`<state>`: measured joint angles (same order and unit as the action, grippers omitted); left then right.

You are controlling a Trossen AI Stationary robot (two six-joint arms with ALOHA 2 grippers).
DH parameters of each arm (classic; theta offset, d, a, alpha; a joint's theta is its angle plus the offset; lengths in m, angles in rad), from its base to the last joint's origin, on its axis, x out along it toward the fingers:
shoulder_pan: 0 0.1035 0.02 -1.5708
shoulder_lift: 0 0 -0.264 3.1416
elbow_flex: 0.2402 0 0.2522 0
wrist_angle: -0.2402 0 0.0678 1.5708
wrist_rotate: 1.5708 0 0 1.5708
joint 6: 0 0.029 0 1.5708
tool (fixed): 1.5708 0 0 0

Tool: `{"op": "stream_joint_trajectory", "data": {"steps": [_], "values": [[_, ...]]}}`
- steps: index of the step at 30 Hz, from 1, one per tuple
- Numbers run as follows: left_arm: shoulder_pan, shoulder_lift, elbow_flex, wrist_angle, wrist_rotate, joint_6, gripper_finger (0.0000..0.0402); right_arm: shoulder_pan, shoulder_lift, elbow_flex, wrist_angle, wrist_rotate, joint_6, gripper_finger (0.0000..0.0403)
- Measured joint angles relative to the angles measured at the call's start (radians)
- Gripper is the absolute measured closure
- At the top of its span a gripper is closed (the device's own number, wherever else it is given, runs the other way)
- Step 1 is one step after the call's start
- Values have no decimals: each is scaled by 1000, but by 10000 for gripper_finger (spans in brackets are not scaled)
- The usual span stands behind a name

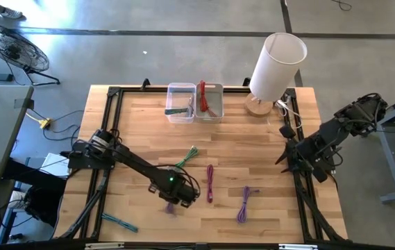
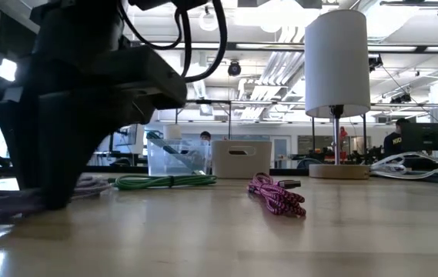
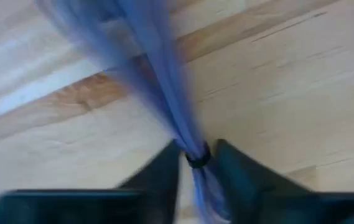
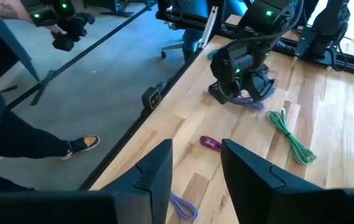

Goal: Pick & Place USB Port
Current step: Put the left purple charger cable into the gray bin

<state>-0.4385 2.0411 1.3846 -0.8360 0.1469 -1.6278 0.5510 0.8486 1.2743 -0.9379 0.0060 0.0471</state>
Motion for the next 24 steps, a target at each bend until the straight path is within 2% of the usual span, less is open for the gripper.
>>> {"op": "stream_joint_trajectory", "data": {"steps": [1, 2, 7, 12, 16, 21, 24], "values": [[0, 0, 0, -6, -1, 18, 359, 0, 0, 0, 0, -2, 0, 274], [0, 0, 0, -7, -5, 33, 375, 0, 0, 0, 0, -2, 0, 274], [-1, 0, 4, -18, -47, 124, 389, 0, 0, 0, 1, -2, 0, 274], [-17, -37, 28, -39, -169, 233, 392, 0, 0, 0, 35, -3, 0, 274], [-20, -124, 50, -64, -357, 321, 392, 0, 0, 0, 95, -16, 7, 274], [-57, -277, 54, -71, -550, 437, 392, 0, 2, 0, 220, -97, -1, 274], [-80, -377, 55, -59, -716, 519, 392, 0, 10, 0, 291, -75, -3, 274]]}}
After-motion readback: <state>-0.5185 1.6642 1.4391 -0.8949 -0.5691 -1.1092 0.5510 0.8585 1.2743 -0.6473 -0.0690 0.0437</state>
